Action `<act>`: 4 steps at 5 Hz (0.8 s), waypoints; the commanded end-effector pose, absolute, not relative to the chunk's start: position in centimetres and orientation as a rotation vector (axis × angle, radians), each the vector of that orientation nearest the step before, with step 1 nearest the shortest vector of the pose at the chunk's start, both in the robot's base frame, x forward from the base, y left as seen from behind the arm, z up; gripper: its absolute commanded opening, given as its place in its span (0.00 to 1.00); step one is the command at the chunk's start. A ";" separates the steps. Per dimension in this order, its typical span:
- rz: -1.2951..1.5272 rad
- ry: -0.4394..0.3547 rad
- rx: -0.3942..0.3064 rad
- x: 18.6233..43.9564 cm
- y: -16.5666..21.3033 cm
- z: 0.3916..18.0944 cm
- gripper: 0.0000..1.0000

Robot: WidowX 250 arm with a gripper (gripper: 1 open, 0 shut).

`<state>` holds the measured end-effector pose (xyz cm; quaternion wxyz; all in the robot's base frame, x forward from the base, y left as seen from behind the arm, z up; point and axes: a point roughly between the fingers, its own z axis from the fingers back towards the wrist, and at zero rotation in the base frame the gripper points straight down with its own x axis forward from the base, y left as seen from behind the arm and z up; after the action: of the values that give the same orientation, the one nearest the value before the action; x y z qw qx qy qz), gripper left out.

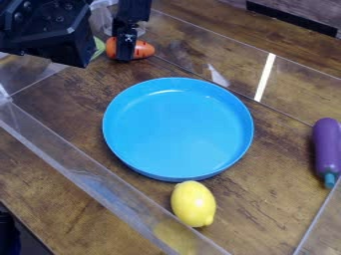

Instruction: Move the carrot to the right side

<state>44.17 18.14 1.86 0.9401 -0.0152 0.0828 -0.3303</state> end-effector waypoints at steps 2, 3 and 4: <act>-0.617 0.218 -0.061 44.6 20.0 0.4 1.00; -0.602 0.222 -0.064 44.5 20.6 0.4 1.00; -0.587 0.226 -0.067 44.5 21.1 0.5 1.00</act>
<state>44.15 18.13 1.82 0.9401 -0.0157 0.0834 -0.3303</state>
